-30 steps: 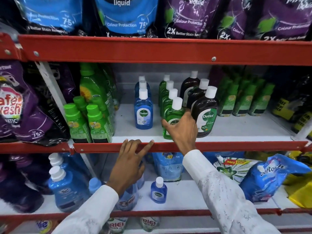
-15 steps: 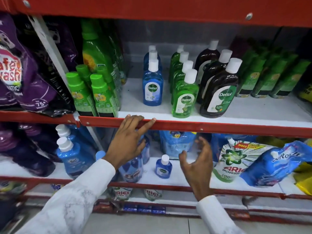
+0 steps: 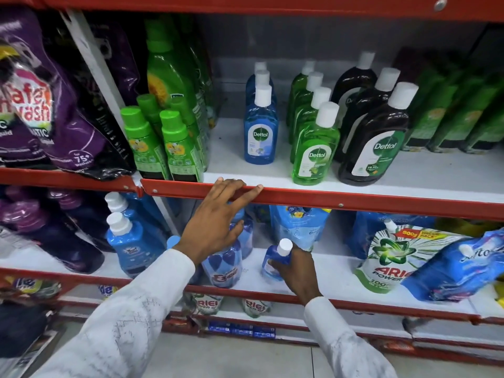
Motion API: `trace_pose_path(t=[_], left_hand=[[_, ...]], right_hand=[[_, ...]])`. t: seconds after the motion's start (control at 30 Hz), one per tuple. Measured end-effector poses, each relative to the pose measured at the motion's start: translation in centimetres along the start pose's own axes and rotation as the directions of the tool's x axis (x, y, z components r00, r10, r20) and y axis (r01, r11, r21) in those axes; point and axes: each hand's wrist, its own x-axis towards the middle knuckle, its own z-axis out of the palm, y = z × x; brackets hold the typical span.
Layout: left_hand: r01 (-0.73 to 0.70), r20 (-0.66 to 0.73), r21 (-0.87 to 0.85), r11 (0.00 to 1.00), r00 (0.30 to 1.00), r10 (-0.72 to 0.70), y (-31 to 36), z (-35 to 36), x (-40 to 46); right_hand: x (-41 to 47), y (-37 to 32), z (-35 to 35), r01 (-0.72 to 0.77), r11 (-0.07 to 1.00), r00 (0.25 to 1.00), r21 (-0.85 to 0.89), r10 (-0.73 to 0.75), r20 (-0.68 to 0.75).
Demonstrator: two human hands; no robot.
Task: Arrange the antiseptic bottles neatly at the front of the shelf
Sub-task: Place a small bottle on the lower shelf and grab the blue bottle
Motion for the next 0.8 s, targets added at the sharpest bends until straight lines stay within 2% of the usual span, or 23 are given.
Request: trace_pose_path(t=[0.2,0.37,0.47,0.6,0.8], left_hand=[[0.042,-0.079,-0.040,0.998,0.996,-0.045,-0.2,-0.2,-0.3],[0.082,-0.111,-0.048,0.996,0.990,-0.086,-1.3,0.2,-1.2],[0.077,-0.111,-0.042,0.996,0.991,-0.081,-1.4,0.3,-1.3],[0.079,-0.103,-0.074,0.994,0.991,-0.086,-1.3,0.2,-1.3],[0.068,-0.109,-0.084,0.994,0.991,-0.077,-1.3,0.1,-1.4]], right_hand=[[-2.8,-9.5,-8.5,0.265,0.962,0.956,-0.061,-0.270,-0.115],[-3.4,-18.4,-13.9,0.422,0.905,0.899,0.061,-0.409,-0.155],[-1.7,-22.2,-14.5,0.510,0.859,0.851,0.039,-0.498,-0.167],[2.4,-24.4,-13.4,0.516,0.856,0.847,-0.014,-0.513,-0.141],[6.4,-24.3,-11.4,0.455,0.882,0.886,-0.122,-0.462,-0.038]])
